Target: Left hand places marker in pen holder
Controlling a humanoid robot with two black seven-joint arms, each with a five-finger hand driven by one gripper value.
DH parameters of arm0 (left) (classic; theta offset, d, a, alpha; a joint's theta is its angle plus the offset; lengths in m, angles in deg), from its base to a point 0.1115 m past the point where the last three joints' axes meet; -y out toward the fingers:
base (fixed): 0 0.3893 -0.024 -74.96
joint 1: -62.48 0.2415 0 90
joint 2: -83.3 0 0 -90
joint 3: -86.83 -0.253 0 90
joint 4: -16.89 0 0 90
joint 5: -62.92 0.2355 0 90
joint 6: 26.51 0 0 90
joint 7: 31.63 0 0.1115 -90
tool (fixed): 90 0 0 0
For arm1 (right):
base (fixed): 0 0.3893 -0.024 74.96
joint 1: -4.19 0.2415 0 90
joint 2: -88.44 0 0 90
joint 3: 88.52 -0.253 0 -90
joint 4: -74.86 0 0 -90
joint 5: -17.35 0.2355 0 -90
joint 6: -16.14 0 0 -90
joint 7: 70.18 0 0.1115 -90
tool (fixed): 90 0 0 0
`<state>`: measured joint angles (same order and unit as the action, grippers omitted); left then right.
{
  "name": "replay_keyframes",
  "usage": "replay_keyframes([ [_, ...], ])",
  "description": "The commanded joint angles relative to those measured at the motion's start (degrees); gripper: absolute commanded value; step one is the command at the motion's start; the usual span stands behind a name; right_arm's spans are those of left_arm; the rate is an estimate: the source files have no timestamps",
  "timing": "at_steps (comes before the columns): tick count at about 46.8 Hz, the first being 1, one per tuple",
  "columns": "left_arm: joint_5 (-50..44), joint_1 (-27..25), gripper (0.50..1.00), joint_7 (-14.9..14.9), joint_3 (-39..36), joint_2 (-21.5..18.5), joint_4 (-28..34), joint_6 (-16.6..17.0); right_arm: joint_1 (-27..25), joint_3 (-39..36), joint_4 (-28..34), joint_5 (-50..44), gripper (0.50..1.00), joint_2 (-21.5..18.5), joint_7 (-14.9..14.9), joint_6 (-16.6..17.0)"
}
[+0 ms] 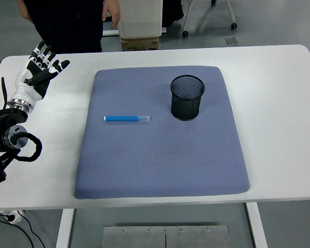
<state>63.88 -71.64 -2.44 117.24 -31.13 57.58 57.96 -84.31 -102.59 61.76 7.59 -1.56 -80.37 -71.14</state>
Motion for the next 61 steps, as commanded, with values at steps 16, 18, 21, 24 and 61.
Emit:
replay_keyframes([
  [16,0.1,0.0,1.0,0.0,0.0,0.0,0.0,0.1,0.1,0.0,0.0,0.0,1.0,0.0,0.0,0.0],
  [18,0.0,-0.1,1.0,0.0,0.0,0.0,0.0,0.1,0.0,0.0,0.0,0.0,1.0,0.0,0.0,0.0],
  [21,-0.1,-0.4,1.0,0.0,0.0,-0.1,0.0,0.1,0.0,0.0,0.0,0.0,1.0,0.0,0.0,0.0],
  [24,0.0,-0.7,1.0,-0.1,0.0,-0.3,0.0,0.0,0.0,0.0,0.0,0.0,1.0,0.0,0.0,0.0],
  [61,0.8,1.7,1.0,0.6,-0.2,0.1,-0.1,-4.2,0.0,0.0,0.0,0.0,1.0,0.0,0.0,0.0],
])
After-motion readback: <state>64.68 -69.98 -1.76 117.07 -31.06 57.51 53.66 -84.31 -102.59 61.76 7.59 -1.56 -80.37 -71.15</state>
